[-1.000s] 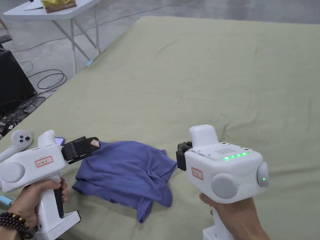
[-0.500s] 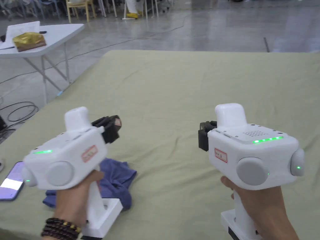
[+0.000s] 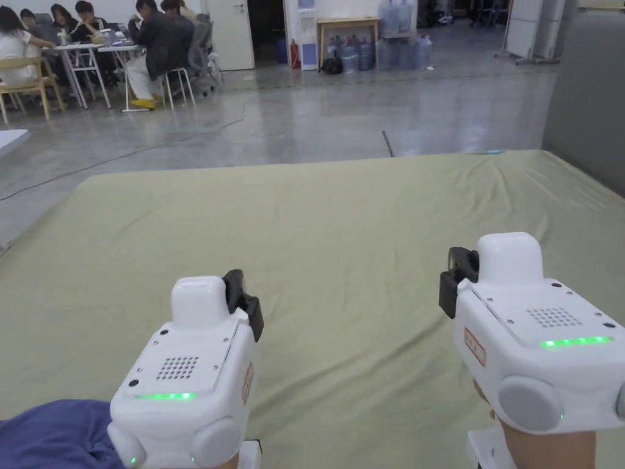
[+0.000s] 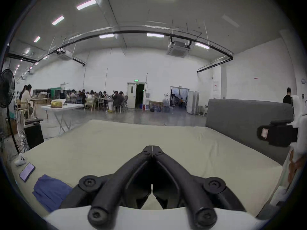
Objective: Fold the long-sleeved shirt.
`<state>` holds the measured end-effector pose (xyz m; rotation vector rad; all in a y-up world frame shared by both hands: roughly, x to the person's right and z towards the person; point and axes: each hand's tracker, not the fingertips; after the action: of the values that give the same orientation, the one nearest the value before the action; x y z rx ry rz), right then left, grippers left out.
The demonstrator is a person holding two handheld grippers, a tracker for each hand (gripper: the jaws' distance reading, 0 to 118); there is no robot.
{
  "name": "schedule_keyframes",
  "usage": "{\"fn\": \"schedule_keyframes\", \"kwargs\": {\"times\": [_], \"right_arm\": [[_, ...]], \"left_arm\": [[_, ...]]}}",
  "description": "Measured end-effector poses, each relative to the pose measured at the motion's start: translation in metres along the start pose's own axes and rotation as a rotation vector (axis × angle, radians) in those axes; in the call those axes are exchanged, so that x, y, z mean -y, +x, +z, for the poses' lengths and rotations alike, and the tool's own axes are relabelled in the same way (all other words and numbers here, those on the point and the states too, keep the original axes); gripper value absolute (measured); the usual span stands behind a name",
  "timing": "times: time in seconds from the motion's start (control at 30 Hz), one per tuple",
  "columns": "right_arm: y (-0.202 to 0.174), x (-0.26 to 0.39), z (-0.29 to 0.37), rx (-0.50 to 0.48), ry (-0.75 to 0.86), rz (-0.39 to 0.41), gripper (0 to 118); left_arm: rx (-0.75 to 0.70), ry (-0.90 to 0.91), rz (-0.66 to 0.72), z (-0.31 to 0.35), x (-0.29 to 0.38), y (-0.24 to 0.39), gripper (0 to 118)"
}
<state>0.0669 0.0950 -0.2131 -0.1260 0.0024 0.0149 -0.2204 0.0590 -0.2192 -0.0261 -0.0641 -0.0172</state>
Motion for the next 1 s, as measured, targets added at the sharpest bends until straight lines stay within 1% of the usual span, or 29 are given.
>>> {"fn": "schedule_keyframes", "kwargs": {"times": [0.07,0.1,0.13,0.17,0.3,0.4,0.47,0.6,0.67,0.73,0.8,0.9,0.93,0.97,1.0], "right_arm": [[0.010,0.009,0.006,0.005,0.036,0.009,2],[0.011,0.014,0.008,0.018,0.062,0.028,2],[0.013,0.020,0.010,0.021,0.085,0.042,2],[0.014,0.025,0.011,0.019,0.094,0.045,2],[0.016,0.052,0.011,0.065,0.123,0.043,2],[0.017,0.065,0.011,0.086,0.111,0.087,2],[0.018,0.071,0.013,0.090,0.115,0.096,2],[0.020,0.075,0.018,0.088,0.108,0.073,2],[0.019,0.077,0.019,0.087,0.103,0.076,2],[0.017,0.079,0.018,0.106,0.089,0.086,2],[0.018,0.080,0.016,0.090,0.075,0.072,2],[0.017,0.081,0.016,0.097,0.070,0.075,2],[0.017,0.081,0.016,0.095,0.071,0.077,2],[0.017,0.081,0.015,0.097,0.074,0.078,6],[0.017,0.080,0.014,0.097,0.072,0.072,36]], "left_arm": [[-0.030,0.020,-0.028,0.005,0.006,0.003,0],[-0.062,0.019,-0.055,0.008,0.010,0.004,0],[-0.055,0.031,-0.050,0.010,0.014,0.003,0],[-0.048,0.019,0.048,0.012,0.021,0.003,0],[-0.074,0.026,0.020,0.020,0.037,0.005,0],[-0.090,0.031,0.001,0.026,0.045,0.003,0],[-0.091,0.019,-0.008,0.025,0.048,0.001,0],[-0.095,-0.009,0.019,0.026,0.055,-0.001,0],[-0.099,-0.014,0.008,0.025,0.058,0.000,0],[-0.094,-0.026,-0.009,0.023,0.059,0.002,0],[-0.087,-0.032,0.002,0.023,0.059,0.001,0],[-0.084,-0.030,-0.005,0.021,0.060,0.004,0],[-0.084,-0.030,-0.005,0.021,0.059,0.005,2],[-0.079,-0.032,-0.010,0.021,0.059,0.005,6],[-0.075,-0.033,-0.004,0.020,0.059,0.005,19]]}}
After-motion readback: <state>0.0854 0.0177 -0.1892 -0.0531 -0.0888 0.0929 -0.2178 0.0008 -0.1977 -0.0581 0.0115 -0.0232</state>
